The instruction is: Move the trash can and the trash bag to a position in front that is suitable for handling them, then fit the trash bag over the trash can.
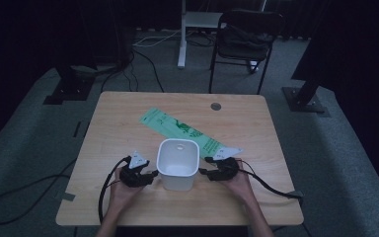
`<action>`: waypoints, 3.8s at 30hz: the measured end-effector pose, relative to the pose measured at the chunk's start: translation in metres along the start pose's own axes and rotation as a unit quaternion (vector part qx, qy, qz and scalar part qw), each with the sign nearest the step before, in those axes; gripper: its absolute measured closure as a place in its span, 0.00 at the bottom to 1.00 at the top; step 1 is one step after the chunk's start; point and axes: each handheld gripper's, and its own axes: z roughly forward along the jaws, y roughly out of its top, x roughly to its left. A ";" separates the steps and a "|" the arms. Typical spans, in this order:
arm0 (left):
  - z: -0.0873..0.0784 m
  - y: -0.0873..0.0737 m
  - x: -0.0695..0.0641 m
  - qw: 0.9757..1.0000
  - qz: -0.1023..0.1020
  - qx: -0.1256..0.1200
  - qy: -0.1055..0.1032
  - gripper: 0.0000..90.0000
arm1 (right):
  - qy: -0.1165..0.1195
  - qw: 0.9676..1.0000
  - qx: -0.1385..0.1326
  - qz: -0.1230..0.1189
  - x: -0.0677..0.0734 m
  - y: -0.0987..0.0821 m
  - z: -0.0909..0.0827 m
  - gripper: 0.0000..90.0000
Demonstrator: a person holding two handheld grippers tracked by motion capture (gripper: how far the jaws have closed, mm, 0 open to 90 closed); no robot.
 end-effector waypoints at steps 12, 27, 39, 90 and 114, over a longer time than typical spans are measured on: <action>-0.012 -0.006 -0.006 1.000 0.010 -0.019 -0.017 0.49 | 0.041 0.999 -0.017 0.006 0.003 0.003 0.009 0.50; -0.023 -0.014 0.008 1.000 -0.010 -0.022 0.008 0.48 | 0.050 0.999 -0.015 -0.006 0.009 0.001 0.007 0.50; -0.022 -0.021 0.028 0.998 -0.026 -0.002 0.055 0.48 | -0.050 0.998 0.047 -0.004 -0.025 -0.009 -0.006 0.56; -0.012 -0.021 0.024 0.998 -0.015 0.018 0.061 0.47 | -0.045 0.997 0.059 0.019 -0.031 -0.048 -0.078 0.57; -0.010 -0.022 0.022 0.998 -0.007 0.026 0.063 0.47 | -0.021 0.995 0.092 -0.032 -0.023 0.007 0.011 0.39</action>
